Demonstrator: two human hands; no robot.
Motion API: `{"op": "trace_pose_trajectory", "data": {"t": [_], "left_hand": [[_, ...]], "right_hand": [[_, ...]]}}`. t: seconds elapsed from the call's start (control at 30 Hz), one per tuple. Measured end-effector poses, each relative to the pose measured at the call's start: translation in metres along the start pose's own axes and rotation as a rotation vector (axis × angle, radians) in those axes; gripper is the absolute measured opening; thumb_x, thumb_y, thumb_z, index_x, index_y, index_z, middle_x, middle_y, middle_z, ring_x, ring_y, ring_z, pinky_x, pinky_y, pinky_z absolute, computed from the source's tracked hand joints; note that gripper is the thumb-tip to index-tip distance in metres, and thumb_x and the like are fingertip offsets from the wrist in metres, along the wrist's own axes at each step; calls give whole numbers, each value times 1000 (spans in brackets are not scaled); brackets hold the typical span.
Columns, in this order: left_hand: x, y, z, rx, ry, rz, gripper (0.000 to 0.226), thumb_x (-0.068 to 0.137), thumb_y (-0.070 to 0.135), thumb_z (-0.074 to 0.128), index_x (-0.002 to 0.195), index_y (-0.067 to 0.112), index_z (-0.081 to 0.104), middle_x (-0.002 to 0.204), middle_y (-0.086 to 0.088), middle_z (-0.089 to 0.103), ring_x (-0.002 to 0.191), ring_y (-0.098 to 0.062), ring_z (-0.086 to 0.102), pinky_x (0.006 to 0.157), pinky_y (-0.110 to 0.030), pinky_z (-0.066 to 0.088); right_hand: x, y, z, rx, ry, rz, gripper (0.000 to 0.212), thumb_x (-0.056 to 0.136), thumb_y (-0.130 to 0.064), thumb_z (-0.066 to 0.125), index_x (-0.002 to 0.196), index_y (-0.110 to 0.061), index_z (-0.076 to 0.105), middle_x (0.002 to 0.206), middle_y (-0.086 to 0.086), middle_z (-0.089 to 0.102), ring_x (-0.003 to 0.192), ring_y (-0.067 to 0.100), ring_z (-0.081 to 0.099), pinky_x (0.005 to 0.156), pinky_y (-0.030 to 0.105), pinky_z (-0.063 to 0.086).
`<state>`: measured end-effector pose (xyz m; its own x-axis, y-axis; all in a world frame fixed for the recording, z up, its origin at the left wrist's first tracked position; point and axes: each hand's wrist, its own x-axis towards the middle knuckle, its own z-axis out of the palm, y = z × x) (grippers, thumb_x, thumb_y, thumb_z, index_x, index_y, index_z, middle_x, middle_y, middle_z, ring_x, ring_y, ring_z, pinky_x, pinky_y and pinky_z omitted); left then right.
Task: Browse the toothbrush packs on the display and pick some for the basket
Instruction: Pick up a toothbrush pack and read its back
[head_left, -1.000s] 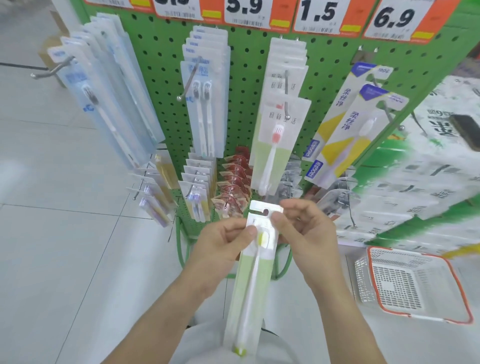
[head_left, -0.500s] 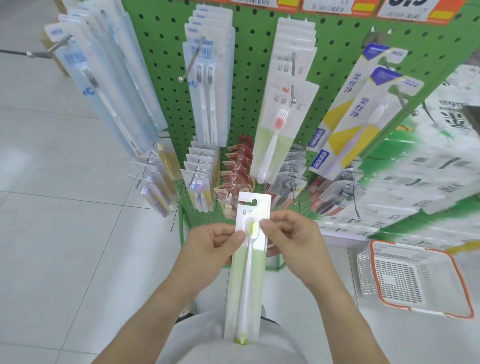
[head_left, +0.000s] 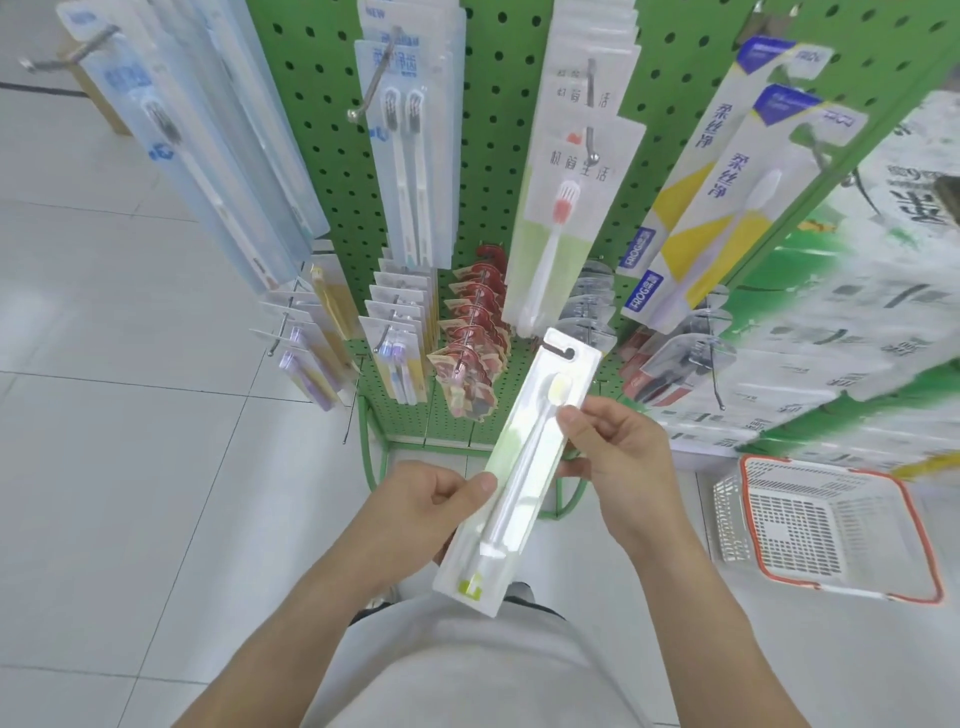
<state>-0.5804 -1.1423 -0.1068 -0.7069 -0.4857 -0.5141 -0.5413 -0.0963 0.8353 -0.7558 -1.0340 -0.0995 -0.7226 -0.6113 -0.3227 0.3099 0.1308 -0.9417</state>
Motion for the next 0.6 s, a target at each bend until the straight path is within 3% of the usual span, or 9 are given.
{"op": "trace_pose_trajectory", "data": {"t": [0.1,0.2,0.33,0.47,0.6], "left_hand": [[-1,-2,-4,17,-6,3,29,95,36,65,87,10,75,54,12,56,50,-2,47,59,-17,41],[-3,-4,-8,15,2,27,11,98,17,64,94,12,73,50,21,58,48,9,51,57,-5,38],[-2,-8,-10,1,10,25,11,97,13,64,89,12,72,46,19,57,45,9,50,55,-5,37],[-2,-8,-11,-26,33,0,10,97,14,65,94,11,74,57,12,67,51,6,56,57,-6,42],[0,-8,-15,-74,2,-42,13,98,17,64,95,13,76,79,-17,75,63,-23,66,57,-29,56]], "right_hand": [[3,0,-5,34,63,14,10,98,-1,61,93,-8,68,67,-5,73,57,6,66,51,22,54],[5,-2,-9,50,55,32,7,98,-3,61,96,-6,67,70,-4,74,61,8,68,54,23,56],[6,-2,-9,57,5,75,7,99,-2,60,96,-3,66,70,-4,73,62,8,69,55,23,56],[10,-6,-16,62,-64,136,8,97,-4,61,94,-5,68,85,5,76,72,16,72,61,28,59],[15,-9,-26,46,-81,147,12,95,-11,66,103,-3,69,85,10,74,63,17,68,57,26,58]]}}
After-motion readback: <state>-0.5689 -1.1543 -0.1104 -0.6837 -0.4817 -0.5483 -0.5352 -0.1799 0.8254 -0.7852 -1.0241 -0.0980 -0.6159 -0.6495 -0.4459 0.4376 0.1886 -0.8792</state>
